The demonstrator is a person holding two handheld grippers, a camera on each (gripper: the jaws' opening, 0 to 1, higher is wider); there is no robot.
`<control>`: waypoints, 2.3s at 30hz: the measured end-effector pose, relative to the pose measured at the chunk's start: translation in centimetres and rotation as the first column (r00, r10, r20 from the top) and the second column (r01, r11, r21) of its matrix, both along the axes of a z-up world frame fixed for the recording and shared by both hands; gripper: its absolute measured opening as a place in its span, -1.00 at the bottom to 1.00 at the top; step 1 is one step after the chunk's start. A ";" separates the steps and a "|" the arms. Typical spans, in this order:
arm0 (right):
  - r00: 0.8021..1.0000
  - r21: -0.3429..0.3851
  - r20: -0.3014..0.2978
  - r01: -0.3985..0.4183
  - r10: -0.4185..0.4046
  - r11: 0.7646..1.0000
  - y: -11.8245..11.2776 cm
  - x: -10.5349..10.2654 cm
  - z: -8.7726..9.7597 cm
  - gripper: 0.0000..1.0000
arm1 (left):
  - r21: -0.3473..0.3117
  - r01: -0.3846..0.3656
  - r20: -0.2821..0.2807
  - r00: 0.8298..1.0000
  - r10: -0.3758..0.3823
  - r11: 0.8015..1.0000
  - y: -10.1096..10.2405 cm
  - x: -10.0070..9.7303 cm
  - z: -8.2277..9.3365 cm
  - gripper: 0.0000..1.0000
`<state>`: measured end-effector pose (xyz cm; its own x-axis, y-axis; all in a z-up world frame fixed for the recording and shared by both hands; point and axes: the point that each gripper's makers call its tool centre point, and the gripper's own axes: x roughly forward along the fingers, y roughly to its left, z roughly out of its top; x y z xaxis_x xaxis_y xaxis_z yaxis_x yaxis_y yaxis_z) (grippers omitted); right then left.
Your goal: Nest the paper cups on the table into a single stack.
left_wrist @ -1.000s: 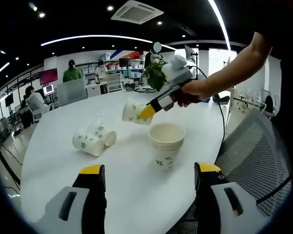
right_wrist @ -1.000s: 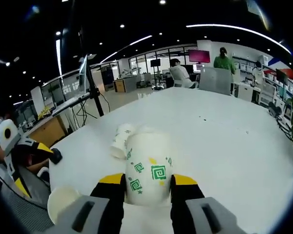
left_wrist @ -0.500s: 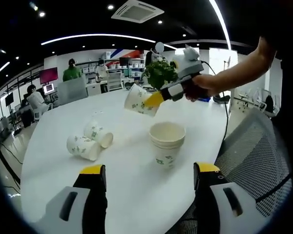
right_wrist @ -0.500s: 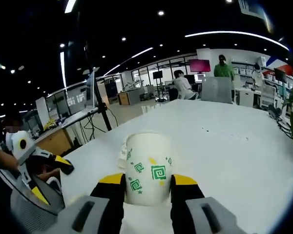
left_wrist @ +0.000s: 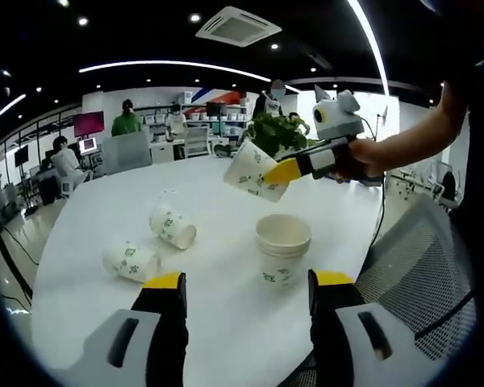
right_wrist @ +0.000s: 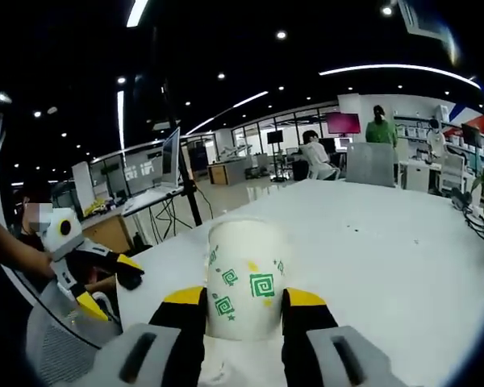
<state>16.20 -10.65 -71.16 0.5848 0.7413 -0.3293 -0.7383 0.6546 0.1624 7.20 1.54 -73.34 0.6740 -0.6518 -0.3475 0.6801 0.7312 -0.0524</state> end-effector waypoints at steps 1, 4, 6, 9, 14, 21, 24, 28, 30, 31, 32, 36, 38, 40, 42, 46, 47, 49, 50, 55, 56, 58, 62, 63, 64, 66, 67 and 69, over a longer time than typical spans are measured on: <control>1.000 0.002 0.002 -0.007 0.007 1.000 0.1 -0.3 0.0 -0.30 | -0.002 0.000 0.004 1.000 0.000 1.000 0.0 0.0 0.1 0.16; 1.000 -0.018 0.019 -0.024 0.024 1.000 0.1 -0.9 -0.1 -0.31 | -0.023 0.010 0.015 1.000 -0.009 1.000 -0.2 0.0 0.7 0.07; 0.999 -0.021 0.028 -0.031 0.031 0.999 0.0 -1.3 0.0 -0.31 | -0.034 0.013 0.019 1.000 -0.013 0.999 -0.4 0.0 1.3 0.02; 0.998 -0.029 0.044 -0.045 0.046 0.999 0.2 -1.8 0.2 -0.31 | -0.073 0.016 0.022 1.000 -0.015 0.997 -0.8 0.1 2.3 -0.06; 0.995 -0.049 0.068 -0.067 0.070 0.997 0.4 -2.6 0.2 -0.31 | -0.119 0.028 0.051 0.998 -0.022 0.992 -1.9 0.6 4.7 -0.17; 0.989 -0.081 0.097 -0.103 0.110 0.991 0.9 -3.6 0.1 -0.31 | -0.080 0.131 0.118 0.986 -0.121 0.988 -4.6 0.9 7.7 -0.34; 0.984 -0.103 0.113 -0.123 0.135 0.987 1.1 -4.0 -0.1 -0.31 | -0.072 0.157 0.131 0.980 -0.147 0.985 -5.2 0.9 8.4 -0.38; 0.980 -0.110 0.128 -0.138 0.152 0.984 1.4 -4.5 0.2 -0.31 | -0.068 0.185 0.135 0.975 -0.175 0.980 -5.4 1.0 8.8 -0.47; 0.977 -0.115 0.138 -0.144 0.160 0.983 1.5 -4.8 0.3 -0.31 | -0.069 0.196 0.130 0.974 -0.186 0.978 -5.5 1.1 9.0 -0.51; 0.975 -0.117 0.145 -0.151 0.167 0.982 1.6 -5.0 0.4 -0.31 | -0.068 0.198 0.128 0.974 -0.188 0.978 -5.5 1.2 9.0 -0.52; 0.973 -0.120 0.151 -0.156 0.174 0.980 1.8 -5.1 0.5 -0.31 | -0.069 0.201 0.126 0.973 -0.192 0.977 -5.5 1.4 9.1 -0.52; 0.962 -0.141 0.174 -0.187 0.210 0.972 2.2 -5.8 0.7 -0.31 | -0.072 0.229 0.098 0.970 -0.221 0.971 -5.8 1.4 8.9 -0.58; 0.955 -0.154 0.184 -0.205 0.232 0.967 2.5 -6.2 0.8 -0.31 | -0.054 0.248 0.095 0.965 -0.243 0.967 -6.1 1.3 8.7 -0.60; 0.949 -0.172 0.192 -0.219 0.251 0.960 2.7 -6.6 0.7 -0.31 | -0.043 0.261 0.096 0.962 -0.256 0.964 -6.2 1.3 8.6 -0.59; 0.942 -0.189 0.204 -0.231 0.268 0.955 2.8 -6.8 0.7 -0.31 | -0.034 0.284 0.083 0.956 -0.280 0.958 -6.5 1.2 8.3 -0.61; 0.933 -0.204 0.218 -0.242 0.285 0.949 3.0 -7.1 0.8 -0.31 | -0.001 0.322 0.069 0.945 -0.321 0.947 -6.9 1.1 7.7 -0.64; 0.930 -0.211 0.225 -0.246 0.292 0.946 3.1 -7.2 0.8 -0.31 | -0.001 0.326 0.067 0.943 -0.325 0.945 -7.0 1.1 7.6 -0.65; 0.924 -0.227 0.236 -0.249 0.301 0.941 3.2 -7.3 0.7 -0.31 | -0.001 0.342 0.058 0.938 -0.341 0.940 -7.3 0.9 7.4 -0.71; 0.922 -0.231 0.241 -0.250 0.304 0.940 3.2 -7.4 0.7 -0.31 | -0.001 0.345 0.056 0.937 -0.344 0.939 -7.4 0.9 7.3 -0.74; 0.901 -0.283 0.278 -0.255 0.333 0.925 3.4 -7.8 0.7 -0.31 | 0.006 0.361 0.031 0.932 -0.361 0.933 -7.9 0.8 6.9 -0.86; 0.897 -0.299 0.284 -0.252 0.338 0.920 3.3 -7.9 0.6 -0.31 | 0.000 0.367 0.025 0.930 -0.367 0.930 -8.1 0.7 6.9 -0.87; 0.893 -0.314 0.290 -0.252 0.345 0.916 3.3 -7.9 0.4 -0.31 | -0.002 0.374 0.021 0.927 -0.373 0.928 -8.5 0.4 7.0 -0.89; 0.891 -0.325 0.295 -0.246 0.345 0.913 3.1 -7.8 0.3 -0.30 | 0.002 0.387 0.022 0.922 -0.387 0.922 -9.0 0.0 7.1 -0.92; 0.891 -0.327 0.295 -0.244 0.344 0.913 3.1 -7.8 0.2 -0.29 | 0.001 0.393 0.022 0.919 -0.392 0.920 -9.1 -0.1 7.2 -0.93; 0.892 -0.327 0.295 -0.244 0.343 0.913 3.1 -7.8 0.2 -0.30 | 0.001 0.395 0.022 0.919 -0.395 0.919 -9.2 -0.2 7.2 -0.95; 0.898 -0.318 0.287 -0.238 0.333 0.918 3.1 -7.7 0.2 -0.25 | 0.017 0.400 0.021 0.916 -0.400 0.917 -9.4 -0.3 7.1 -1.00; 0.904 -0.308 0.278 -0.235 0.324 0.922 3.0 -7.7 0.1 -0.20 | 0.038 0.404 0.037 0.914 -0.405 0.914 -9.4 -0.3 7.1 -1.00; 0.912 -0.298 0.270 -0.227 0.310 0.927 2.9 -7.6 0.0 -0.17 | 0.033 0.405 0.026 0.914 -0.406 0.914 -9.6 -0.4 7.1 -1.00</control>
<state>8.60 -7.76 -71.12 0.4779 0.7993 -0.3642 -0.8772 0.4125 -0.2457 6.75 -8.01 -66.28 0.3646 -0.8624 -0.3511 0.9194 0.3931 -0.0107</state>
